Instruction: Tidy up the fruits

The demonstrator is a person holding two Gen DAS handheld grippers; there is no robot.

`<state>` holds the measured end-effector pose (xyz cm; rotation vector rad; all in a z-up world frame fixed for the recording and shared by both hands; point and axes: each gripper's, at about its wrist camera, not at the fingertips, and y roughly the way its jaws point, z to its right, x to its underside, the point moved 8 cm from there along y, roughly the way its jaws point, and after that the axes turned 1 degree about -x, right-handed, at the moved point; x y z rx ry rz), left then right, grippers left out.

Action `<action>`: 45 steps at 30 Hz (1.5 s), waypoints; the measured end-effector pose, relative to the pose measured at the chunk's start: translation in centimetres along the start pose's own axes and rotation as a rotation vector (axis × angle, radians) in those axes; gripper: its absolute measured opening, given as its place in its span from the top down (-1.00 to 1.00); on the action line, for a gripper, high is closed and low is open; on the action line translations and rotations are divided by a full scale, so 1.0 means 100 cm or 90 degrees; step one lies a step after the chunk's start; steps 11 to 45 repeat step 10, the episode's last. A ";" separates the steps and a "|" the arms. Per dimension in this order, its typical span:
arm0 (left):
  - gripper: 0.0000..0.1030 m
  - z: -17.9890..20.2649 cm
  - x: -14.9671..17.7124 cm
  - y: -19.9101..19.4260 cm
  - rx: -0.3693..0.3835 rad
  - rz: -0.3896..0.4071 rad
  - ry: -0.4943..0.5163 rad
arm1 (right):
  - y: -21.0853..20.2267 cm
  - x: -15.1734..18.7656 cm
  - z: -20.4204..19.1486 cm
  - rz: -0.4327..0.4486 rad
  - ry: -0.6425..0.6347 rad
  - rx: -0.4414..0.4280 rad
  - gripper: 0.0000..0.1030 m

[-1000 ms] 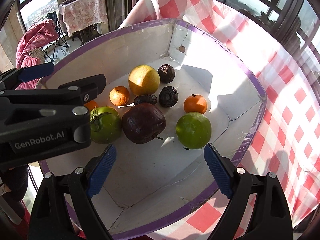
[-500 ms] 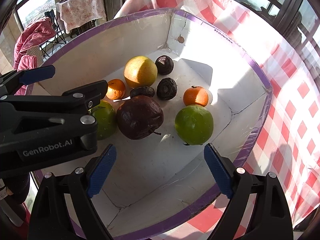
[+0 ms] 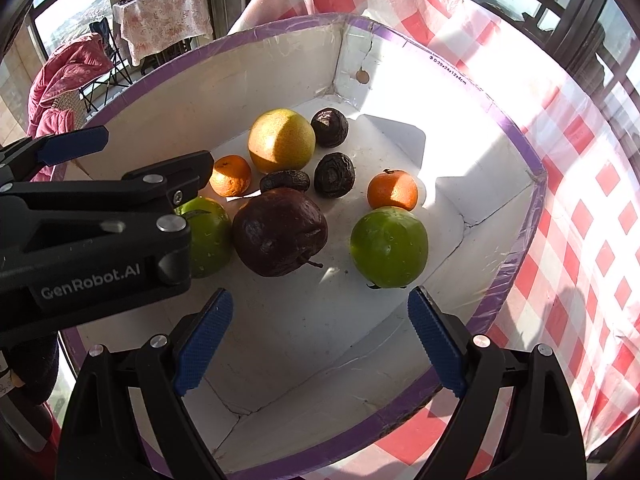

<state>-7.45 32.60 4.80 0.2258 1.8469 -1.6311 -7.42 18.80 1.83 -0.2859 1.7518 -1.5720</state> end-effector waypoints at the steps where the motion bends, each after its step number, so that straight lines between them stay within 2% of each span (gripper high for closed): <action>1: -0.97 -0.006 -0.003 -0.006 -0.030 0.021 -0.015 | -0.004 -0.001 0.001 0.008 0.006 -0.009 -0.68; 4: -0.97 -0.006 -0.015 -0.034 -0.076 0.068 -0.014 | -0.031 -0.007 0.014 0.078 0.042 -0.049 -0.68; 6: -0.97 0.004 -0.027 -0.064 -0.104 0.118 -0.006 | -0.058 -0.006 0.037 0.151 0.095 -0.085 -0.68; 8: -0.97 0.030 -0.038 -0.097 -0.082 0.181 0.015 | -0.078 0.005 0.075 0.205 0.164 -0.098 -0.68; 10: -0.97 0.068 -0.043 -0.121 -0.023 0.225 0.045 | -0.081 0.027 0.127 0.228 0.245 -0.081 -0.68; 45: -0.97 0.068 -0.043 -0.121 -0.023 0.225 0.045 | -0.081 0.027 0.127 0.228 0.245 -0.081 -0.68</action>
